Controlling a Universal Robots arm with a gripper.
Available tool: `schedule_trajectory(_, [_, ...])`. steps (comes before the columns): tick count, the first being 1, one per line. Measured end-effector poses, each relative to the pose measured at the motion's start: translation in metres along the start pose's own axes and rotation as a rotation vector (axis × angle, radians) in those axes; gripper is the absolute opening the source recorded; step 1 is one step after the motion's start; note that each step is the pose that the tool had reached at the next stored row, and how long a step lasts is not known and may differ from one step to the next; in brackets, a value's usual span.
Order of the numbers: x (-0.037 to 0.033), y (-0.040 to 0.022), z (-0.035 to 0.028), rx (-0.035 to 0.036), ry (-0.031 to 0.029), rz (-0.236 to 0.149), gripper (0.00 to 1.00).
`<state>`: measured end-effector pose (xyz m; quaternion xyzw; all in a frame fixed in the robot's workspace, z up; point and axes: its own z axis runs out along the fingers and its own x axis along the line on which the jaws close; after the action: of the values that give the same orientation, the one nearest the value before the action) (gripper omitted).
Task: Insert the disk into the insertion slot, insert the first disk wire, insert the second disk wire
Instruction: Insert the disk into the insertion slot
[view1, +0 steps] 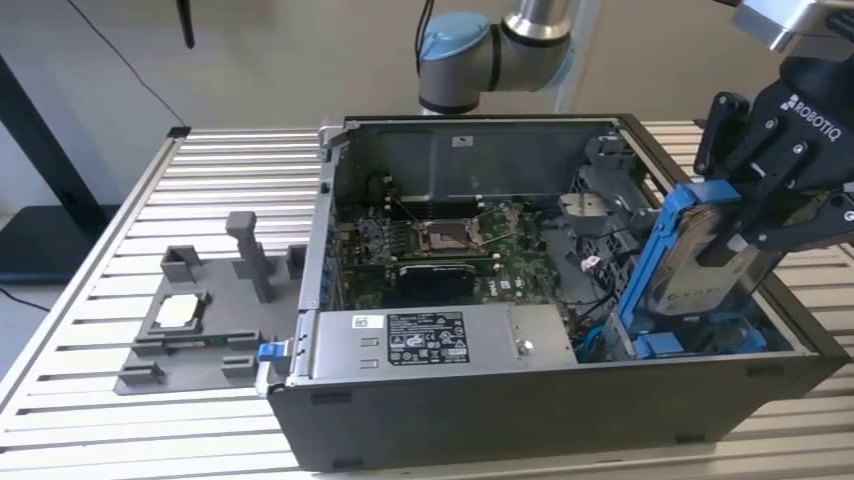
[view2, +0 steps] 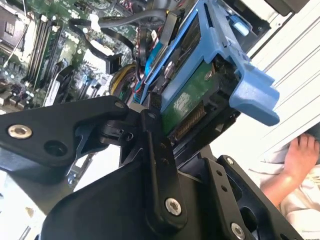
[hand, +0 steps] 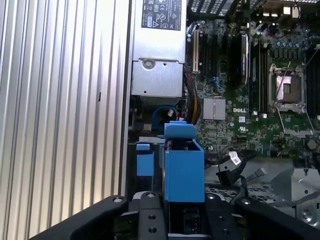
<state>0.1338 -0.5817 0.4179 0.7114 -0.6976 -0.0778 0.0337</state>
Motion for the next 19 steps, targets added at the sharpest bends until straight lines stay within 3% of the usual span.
schedule_trajectory(4, [-0.0001, -0.0053, -0.0036, -0.034, -0.0008, 0.002, 0.32])
schedule_trajectory(8, [0.0002, -0.0181, -0.0055, -0.046, -0.0009, 0.003, 0.32])
schedule_trajectory(9, [0.0002, -0.0199, -0.0054, -0.0519, -0.001, 0.003, 0.32])
schedule_trajectory(12, [0.0004, -0.0226, -0.0053, -0.0894, -0.0019, 0.005, 0.32])
schedule_trajectory(13, [0.0005, -0.0239, -0.0053, -0.0957, -0.0019, 0.006, 0.32])
schedule_trajectory(15, [0.0011, -0.0282, -0.0043, -0.1029, -0.0022, 0.006, 0.32])
schedule_trajectory(19, [0.0019, -0.0311, -0.0005, -0.1115, -0.0023, 0.007, 0.32])
